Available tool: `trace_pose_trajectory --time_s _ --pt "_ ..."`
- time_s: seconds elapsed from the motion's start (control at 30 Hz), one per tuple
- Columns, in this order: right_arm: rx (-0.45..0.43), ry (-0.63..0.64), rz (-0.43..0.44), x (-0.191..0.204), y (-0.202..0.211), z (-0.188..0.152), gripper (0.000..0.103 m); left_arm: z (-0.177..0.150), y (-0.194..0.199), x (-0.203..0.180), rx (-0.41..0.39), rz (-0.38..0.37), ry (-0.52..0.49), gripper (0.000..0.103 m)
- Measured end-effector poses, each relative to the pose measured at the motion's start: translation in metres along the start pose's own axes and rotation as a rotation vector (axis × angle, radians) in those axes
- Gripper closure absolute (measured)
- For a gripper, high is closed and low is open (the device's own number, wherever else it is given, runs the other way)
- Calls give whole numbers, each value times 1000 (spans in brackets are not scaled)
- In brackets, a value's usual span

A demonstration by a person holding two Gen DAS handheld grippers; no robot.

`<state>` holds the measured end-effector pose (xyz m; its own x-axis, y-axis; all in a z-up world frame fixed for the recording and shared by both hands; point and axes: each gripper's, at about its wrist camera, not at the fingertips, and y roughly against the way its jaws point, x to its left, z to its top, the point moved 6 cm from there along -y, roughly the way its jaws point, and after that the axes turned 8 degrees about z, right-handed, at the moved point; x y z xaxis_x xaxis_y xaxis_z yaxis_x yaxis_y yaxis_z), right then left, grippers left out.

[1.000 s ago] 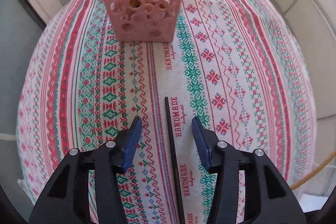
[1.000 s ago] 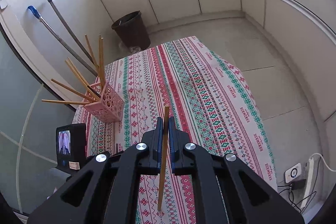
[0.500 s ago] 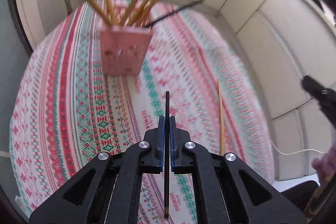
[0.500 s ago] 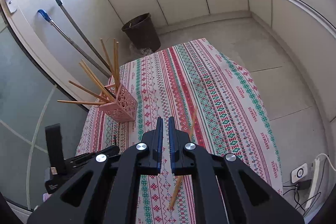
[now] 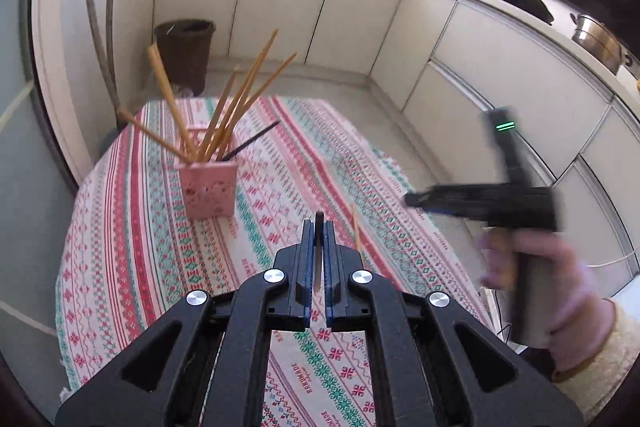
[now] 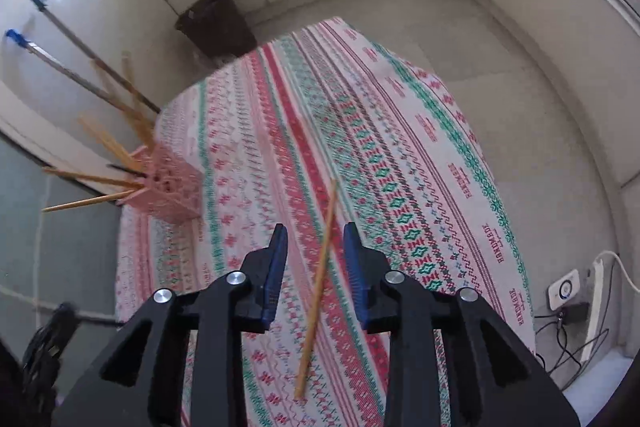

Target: Organize utensils

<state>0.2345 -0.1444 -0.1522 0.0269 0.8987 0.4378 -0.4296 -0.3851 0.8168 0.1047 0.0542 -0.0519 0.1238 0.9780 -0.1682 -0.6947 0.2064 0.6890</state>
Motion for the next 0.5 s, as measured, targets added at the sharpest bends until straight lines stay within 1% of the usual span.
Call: trace_pose_trajectory --time_s 0.1,0.2,0.23,0.27,0.3,0.33,0.4,0.43,0.47,0.5 --pt "74 -25 -101 -17 -53 3 71 5 9 -7 -34 9 -30 100" --pt "125 -36 -165 -22 -93 3 71 7 14 -11 -51 19 -55 100" --pt "132 -31 -184 -21 -104 4 69 7 16 -10 -55 20 -56 100" --pt "124 -21 -186 -19 -111 6 56 7 16 -9 -58 22 -57 100" --pt "108 -4 -191 -16 -115 9 54 7 15 -7 -61 23 -57 100" --pt "107 23 -223 -12 -119 10 53 8 16 -5 -64 22 -56 99" --pt "90 88 -242 -1 -123 9 58 9 16 -1 -68 26 -47 100" --pt "81 113 -243 3 -124 7 69 10 16 1 -69 28 -40 99" --pt "78 125 -230 7 -124 5 76 11 15 4 -70 32 -32 99" --pt "84 123 -207 10 -124 4 81 11 16 5 -71 34 -24 99"
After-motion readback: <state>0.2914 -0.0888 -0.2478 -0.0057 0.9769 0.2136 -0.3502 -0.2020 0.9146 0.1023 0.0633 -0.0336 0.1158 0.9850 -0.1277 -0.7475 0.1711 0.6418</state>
